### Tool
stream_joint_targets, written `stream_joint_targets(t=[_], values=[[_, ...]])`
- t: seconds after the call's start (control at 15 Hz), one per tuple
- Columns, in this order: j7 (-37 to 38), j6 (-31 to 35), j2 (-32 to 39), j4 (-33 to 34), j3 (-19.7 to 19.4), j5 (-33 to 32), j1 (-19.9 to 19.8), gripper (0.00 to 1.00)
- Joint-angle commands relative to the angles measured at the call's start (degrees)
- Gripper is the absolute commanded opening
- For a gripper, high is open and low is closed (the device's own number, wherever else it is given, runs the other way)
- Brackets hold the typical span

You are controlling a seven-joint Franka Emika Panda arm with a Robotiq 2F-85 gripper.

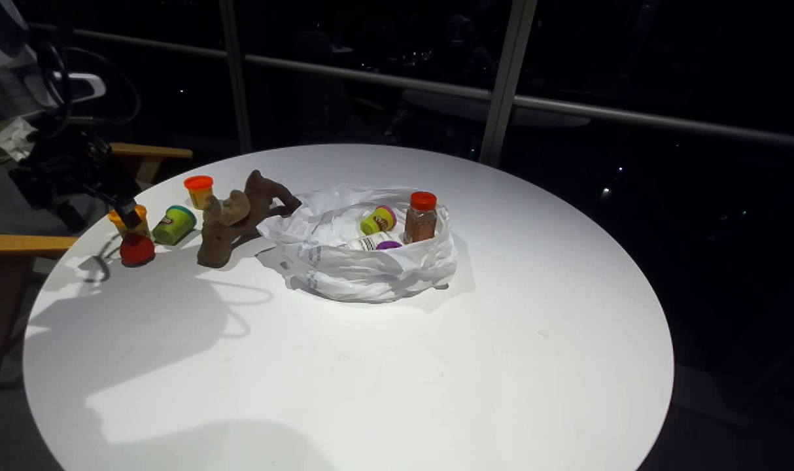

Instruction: Put the objects in the plastic

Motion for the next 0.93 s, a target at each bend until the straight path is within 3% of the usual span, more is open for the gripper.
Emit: stream_joint_targets(t=[0.0, 0.13, 0.27, 0.67, 0.87], values=[[-1.4, -0.2, 2.9, 2.8, -1.4, 0.2, 0.8, 1.00], [-2.0, -0.6, 3.8, 3.4, -1.7, 0.7, 0.8, 1.00], [-2.8, -1.0, 4.3, 3.7, -1.8, 1.1, 0.7, 0.75], [-2.5, -2.0, 5.5, 4.7, -3.1, 0.9, 1.2, 0.27], [-2.5, -2.8, 5.3, 4.8, -3.3, 1.1, 1.1, 0.23]])
